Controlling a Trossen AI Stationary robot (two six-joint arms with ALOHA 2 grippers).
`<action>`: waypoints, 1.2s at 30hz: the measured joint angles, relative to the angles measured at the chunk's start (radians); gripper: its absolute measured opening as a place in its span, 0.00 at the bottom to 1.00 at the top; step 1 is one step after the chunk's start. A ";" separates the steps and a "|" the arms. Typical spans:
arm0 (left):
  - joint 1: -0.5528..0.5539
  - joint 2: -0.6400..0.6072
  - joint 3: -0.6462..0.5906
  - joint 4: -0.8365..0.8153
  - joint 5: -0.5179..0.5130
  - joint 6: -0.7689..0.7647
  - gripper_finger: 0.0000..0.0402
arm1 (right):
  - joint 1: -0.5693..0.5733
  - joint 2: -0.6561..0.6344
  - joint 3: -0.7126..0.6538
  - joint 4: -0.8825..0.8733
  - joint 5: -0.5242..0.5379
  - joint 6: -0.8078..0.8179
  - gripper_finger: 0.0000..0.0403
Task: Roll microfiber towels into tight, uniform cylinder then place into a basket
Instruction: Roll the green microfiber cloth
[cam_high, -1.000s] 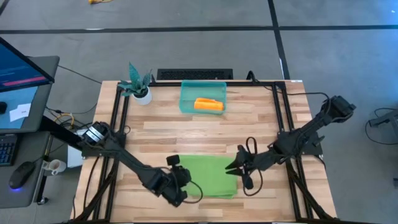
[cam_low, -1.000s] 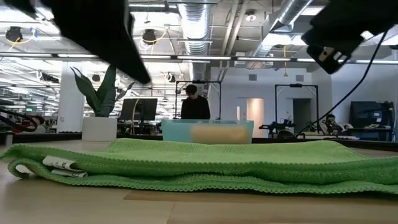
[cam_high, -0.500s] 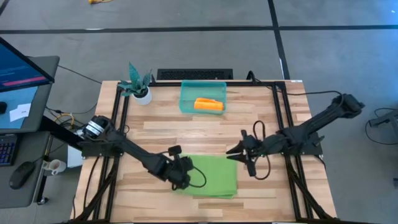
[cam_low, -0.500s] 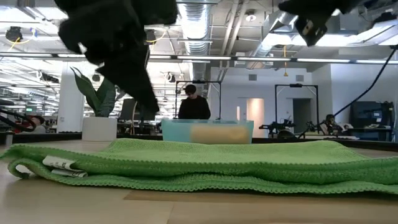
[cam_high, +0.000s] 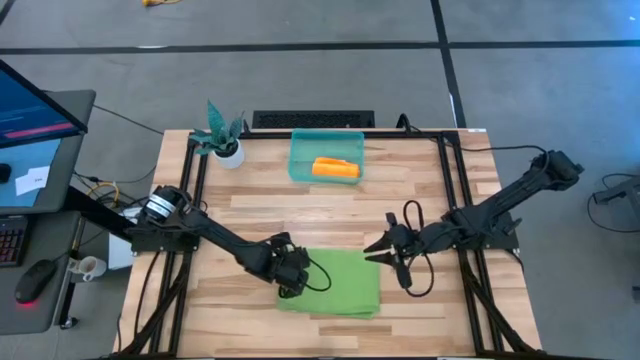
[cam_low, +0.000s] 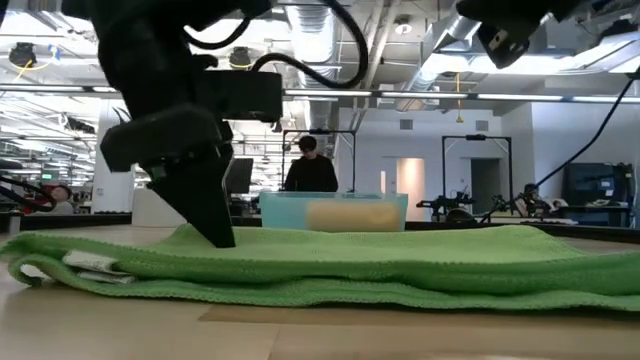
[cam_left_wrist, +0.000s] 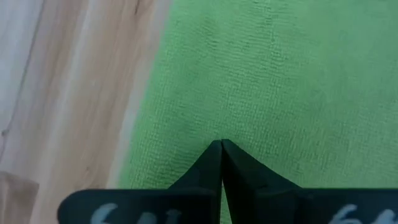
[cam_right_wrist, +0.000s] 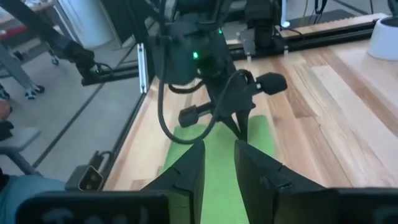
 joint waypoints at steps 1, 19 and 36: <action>0.003 -0.002 -0.007 0.007 -0.002 -0.003 0.00 | -0.002 0.009 0.001 -0.001 0.000 0.000 0.27; 0.239 0.001 -0.043 -0.002 -0.260 0.226 0.00 | -0.052 0.032 0.000 -0.004 0.000 0.001 0.27; -0.029 -0.001 0.012 0.123 -0.247 0.028 0.00 | -0.049 0.032 0.000 -0.012 0.000 0.021 0.27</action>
